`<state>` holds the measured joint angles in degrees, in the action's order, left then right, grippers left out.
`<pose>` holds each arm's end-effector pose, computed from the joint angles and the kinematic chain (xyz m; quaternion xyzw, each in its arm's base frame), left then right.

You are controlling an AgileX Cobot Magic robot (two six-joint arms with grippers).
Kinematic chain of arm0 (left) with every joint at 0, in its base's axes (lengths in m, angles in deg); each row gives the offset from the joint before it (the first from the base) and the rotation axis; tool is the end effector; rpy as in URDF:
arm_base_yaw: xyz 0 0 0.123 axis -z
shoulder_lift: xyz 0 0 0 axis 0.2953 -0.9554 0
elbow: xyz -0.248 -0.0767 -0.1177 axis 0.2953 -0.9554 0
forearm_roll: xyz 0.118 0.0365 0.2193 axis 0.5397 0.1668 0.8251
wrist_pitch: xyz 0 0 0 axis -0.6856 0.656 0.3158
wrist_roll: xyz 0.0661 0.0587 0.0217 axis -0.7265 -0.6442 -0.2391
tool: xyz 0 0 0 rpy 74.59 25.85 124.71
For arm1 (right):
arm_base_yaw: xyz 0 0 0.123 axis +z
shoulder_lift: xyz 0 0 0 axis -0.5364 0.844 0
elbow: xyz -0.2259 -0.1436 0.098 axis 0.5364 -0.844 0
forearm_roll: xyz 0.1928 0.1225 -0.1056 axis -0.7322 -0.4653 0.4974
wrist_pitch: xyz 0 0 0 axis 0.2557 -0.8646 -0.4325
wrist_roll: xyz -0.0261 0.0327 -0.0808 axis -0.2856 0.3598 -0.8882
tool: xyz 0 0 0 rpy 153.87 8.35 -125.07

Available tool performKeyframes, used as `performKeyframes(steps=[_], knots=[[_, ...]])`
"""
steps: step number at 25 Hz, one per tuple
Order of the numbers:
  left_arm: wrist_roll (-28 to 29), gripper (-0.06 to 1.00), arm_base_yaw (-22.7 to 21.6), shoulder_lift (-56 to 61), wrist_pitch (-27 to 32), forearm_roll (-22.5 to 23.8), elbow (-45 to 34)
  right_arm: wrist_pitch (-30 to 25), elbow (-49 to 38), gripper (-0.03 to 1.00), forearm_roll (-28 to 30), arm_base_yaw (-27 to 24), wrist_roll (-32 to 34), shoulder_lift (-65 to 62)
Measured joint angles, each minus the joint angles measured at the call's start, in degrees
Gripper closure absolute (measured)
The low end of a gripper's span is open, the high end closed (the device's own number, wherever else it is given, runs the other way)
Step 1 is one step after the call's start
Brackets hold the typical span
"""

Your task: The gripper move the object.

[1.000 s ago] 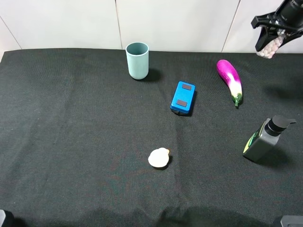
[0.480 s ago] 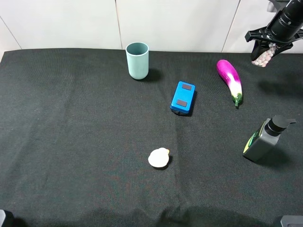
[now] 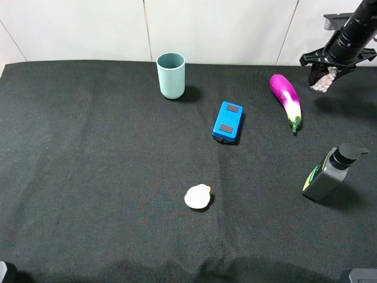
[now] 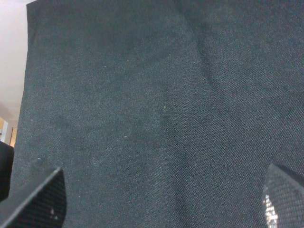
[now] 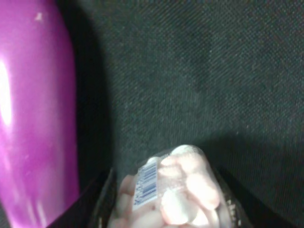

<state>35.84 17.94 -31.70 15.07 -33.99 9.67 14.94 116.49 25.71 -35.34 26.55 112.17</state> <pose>-0.0051 0.0001 0.2744 0.0690 0.8513 0.0351 0.5189 0.4476 -0.0175 0.1573 -0.0559 0.9915 0.0164 0.1163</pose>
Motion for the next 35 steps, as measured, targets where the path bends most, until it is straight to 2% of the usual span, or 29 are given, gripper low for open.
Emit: performKeyframes(steps=[15,27,29,33,35], knots=[[0.0,0.06,0.0,0.0,0.0,0.0,0.0,4.0,-0.5,0.66,-0.2,-1.1,0.0,4.0],[0.0,0.06,0.0,0.0,0.0,0.0,0.0,4.5,-0.5,0.66,-0.1,-1.1,0.0,4.0],[0.0,0.06,0.0,0.0,0.0,0.0,0.0,4.6,-0.5,0.61,-0.1,-1.1,0.0,4.0],[0.0,0.06,0.0,0.0,0.0,0.0,0.0,4.9,-0.5,0.41,-0.1,-1.1,0.0,4.0],[0.0,0.06,0.0,0.0,0.0,0.0,0.0,4.9,-0.5,0.36,-0.1,-1.1,0.0,4.0]])
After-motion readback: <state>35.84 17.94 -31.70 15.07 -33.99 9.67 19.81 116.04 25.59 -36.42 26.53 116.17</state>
